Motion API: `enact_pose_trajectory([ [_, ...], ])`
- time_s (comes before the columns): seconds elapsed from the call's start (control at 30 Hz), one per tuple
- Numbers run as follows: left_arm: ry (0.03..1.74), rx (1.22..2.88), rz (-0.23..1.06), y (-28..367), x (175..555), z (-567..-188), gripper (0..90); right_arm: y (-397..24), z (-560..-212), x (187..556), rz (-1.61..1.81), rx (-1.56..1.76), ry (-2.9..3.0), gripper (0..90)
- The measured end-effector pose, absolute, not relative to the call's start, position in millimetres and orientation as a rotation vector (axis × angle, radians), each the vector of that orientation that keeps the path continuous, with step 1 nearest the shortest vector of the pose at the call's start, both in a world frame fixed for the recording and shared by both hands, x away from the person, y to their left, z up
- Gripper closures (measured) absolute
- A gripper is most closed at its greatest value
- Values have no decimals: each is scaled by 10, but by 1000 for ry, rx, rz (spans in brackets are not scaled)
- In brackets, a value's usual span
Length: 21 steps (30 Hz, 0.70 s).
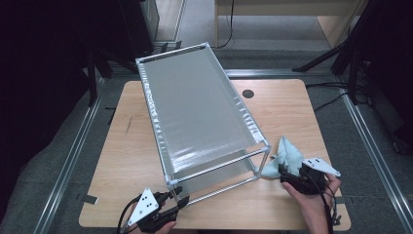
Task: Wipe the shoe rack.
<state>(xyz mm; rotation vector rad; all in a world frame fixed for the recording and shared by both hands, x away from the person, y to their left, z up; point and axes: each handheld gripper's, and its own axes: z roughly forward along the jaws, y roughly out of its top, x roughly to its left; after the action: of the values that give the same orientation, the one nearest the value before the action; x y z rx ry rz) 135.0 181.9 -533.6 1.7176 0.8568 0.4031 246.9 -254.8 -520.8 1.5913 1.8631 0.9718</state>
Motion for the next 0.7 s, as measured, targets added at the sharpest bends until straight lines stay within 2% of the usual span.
enact_pose_trajectory([
  [0.1,866,1728,414,1837,1344,-5341,690,-2532,-5305,2555,901,1658,1874,151],
  [0.13,871,1722,409,1851,1341,-5344,690,-2528,-5352,2588,856,1686,1879,160],
  [0.17,866,1720,407,1857,1335,-5344,763,-2526,-5417,2624,819,1714,1882,237],
  [0.2,865,1723,411,1855,1335,-5346,776,-2522,-5436,2629,809,1718,1887,296],
  [0.27,864,1725,409,1854,1339,-5351,785,-2508,-5435,2608,834,1678,1905,523],
  [0.3,863,1724,402,1851,1343,-5357,785,-2508,-5435,2608,834,1678,1905,523],
  [0.37,867,1721,408,1831,1341,-5359,790,-2505,-5426,2589,894,1692,1928,731],
  [0.4,868,1725,420,1820,1337,-5357,792,-2503,-5421,2587,904,1698,1927,773],
  [0.5,867,1723,434,1793,1334,-5360,797,-2457,-5306,2533,946,1658,1881,809],
  [0.53,862,1725,431,1789,1339,-5362,797,-2414,-5122,2467,1013,1615,1836,811],
  [0.57,862,1725,431,1789,1339,-5362,797,-2414,-5122,2467,1013,1615,1836,811],
  [0.7,863,1721,420,1791,1345,-5365,798,-2320,-4629,2321,1157,1506,1756,813],
])
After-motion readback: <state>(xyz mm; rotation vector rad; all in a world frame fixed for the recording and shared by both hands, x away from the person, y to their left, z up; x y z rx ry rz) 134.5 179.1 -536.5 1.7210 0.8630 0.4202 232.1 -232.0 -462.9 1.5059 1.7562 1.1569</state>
